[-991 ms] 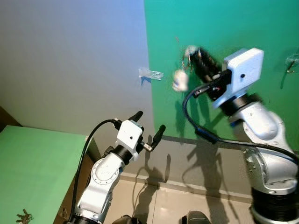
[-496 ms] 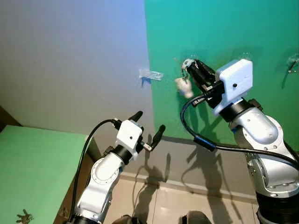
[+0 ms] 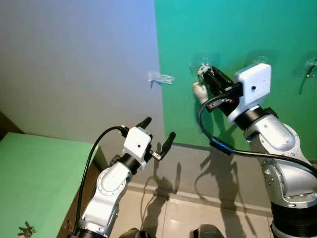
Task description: Hang keys on a hook
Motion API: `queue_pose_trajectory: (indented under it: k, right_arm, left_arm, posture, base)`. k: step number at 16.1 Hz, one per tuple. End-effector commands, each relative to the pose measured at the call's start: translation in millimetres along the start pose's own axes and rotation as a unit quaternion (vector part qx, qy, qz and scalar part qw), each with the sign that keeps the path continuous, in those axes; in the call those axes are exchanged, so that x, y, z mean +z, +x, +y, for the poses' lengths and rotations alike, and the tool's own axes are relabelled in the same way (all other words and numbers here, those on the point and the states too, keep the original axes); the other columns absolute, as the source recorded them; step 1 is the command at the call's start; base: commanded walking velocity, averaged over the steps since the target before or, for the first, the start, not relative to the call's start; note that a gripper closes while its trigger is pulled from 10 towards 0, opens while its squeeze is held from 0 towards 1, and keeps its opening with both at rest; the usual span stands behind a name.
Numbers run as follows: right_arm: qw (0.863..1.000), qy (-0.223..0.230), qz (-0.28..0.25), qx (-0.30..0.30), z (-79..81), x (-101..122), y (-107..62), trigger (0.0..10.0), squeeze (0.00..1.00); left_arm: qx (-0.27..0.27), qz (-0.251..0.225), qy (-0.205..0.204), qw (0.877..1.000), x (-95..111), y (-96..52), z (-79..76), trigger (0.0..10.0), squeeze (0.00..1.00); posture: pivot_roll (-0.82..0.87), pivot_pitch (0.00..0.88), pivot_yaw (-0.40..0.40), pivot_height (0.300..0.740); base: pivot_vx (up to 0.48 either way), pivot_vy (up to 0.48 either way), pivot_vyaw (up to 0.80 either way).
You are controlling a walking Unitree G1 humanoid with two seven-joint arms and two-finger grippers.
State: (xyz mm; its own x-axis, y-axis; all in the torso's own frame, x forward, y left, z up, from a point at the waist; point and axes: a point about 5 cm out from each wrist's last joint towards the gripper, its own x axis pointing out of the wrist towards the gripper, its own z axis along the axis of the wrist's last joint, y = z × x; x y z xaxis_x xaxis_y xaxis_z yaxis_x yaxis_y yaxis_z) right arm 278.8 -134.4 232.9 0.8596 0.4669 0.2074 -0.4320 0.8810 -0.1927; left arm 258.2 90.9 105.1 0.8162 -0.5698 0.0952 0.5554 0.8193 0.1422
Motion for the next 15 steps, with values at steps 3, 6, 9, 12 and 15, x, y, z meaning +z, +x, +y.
queue_pose_trajectory:
  k: [3, 6, 9, 12, 15]
  right_arm:
    - [0.997, 0.050, 0.058, -0.003, -1.4, -19, -4.6, 0.0, 0.00]
    - [0.994, 0.075, 0.075, -0.006, -0.4, -23, -5.3, 0.0, 0.00]
    - [0.990, 0.109, 0.083, -0.016, -1.9, -23, -4.1, 0.0, 0.00]
    - [0.986, 0.137, 0.092, -0.032, -5.0, -23, -1.2, 0.0, 0.00]
    - [0.989, 0.111, 0.080, -0.054, -10.8, -15, 1.8, 0.0, 0.00]
  left_arm:
    - [0.005, -0.002, 0.007, 1.000, 0, 0.1, 3.0, 10.0, 0.00]
    - [0.005, -0.002, 0.008, 1.000, 0, -0.3, 3.0, 10.0, 0.00]
    - [0.005, -0.002, 0.007, 1.000, 0, -0.8, 2.7, 10.0, 0.00]
    - [0.006, -0.002, 0.007, 1.000, 0, -1.5, 2.2, 10.0, 0.00]
    - [0.007, -0.002, 0.007, 1.000, 0, -1.9, 2.0, 10.0, 0.00]
  posture:
    - [-0.27, 0.017, 0.112, 0.720]
    - [-0.27, 0.017, 0.112, 0.720]
    - [-0.27, 0.022, 0.112, 0.720]
    - [-0.27, 0.027, 0.113, 0.720]
    - [-0.27, 0.030, 0.111, 0.720]
  base:
    - [0.000, 0.000, 0.00]
    - [0.000, 0.000, 0.00]
    - [0.000, 0.000, 0.00]
    - [0.000, 0.000, 0.00]
    - [0.000, 0.000, 0.00]
